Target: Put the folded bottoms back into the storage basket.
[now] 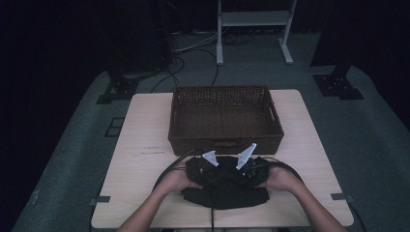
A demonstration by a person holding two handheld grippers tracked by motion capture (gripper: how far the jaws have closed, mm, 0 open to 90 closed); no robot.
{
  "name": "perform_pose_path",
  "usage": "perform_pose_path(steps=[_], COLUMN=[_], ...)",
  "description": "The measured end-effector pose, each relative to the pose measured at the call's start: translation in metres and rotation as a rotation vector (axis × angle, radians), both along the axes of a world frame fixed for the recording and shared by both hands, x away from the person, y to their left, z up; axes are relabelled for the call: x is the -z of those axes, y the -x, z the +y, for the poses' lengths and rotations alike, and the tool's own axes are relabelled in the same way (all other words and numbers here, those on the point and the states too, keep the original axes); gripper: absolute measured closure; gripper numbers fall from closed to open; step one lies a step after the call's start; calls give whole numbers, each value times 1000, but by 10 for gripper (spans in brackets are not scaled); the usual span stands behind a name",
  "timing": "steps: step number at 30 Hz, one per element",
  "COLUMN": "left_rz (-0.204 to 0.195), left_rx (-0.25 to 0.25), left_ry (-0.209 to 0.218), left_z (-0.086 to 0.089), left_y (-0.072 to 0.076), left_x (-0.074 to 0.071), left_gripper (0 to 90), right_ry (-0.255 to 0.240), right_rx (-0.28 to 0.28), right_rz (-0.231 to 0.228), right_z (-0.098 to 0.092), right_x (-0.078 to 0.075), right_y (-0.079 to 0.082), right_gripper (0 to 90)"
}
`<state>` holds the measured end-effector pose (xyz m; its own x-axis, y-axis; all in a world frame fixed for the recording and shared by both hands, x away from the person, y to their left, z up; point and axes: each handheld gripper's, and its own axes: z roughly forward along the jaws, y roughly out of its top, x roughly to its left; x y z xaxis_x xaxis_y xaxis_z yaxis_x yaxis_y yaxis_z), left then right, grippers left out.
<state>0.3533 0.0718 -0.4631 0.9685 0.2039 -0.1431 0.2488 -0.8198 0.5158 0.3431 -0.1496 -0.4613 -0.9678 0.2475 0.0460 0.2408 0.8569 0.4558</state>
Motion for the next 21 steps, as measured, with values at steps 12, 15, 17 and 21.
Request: perform_pose_path(steps=[12, 15, 17, 21], left_rz=[-42, -48, -51, -80], left_rx=[20, 16, 23, 31], left_ry=[12, 20, 23, 12], left_z=[2, 3, 4, 2], left_y=[5, 6, 7, 9], left_x=[-7, -10, -15, -24], left_gripper=[703, 706, 708, 714], right_ry=[-40, -54, -70, -84], right_rx=[-1, -4, -5, -5], right_rz=[-9, -17, -24, -45], right_z=[-5, -7, -9, -11], right_x=[-6, -10, -15, -24], right_y=[1, 1, 3, 7], right_gripper=[714, 716, 717, 718])
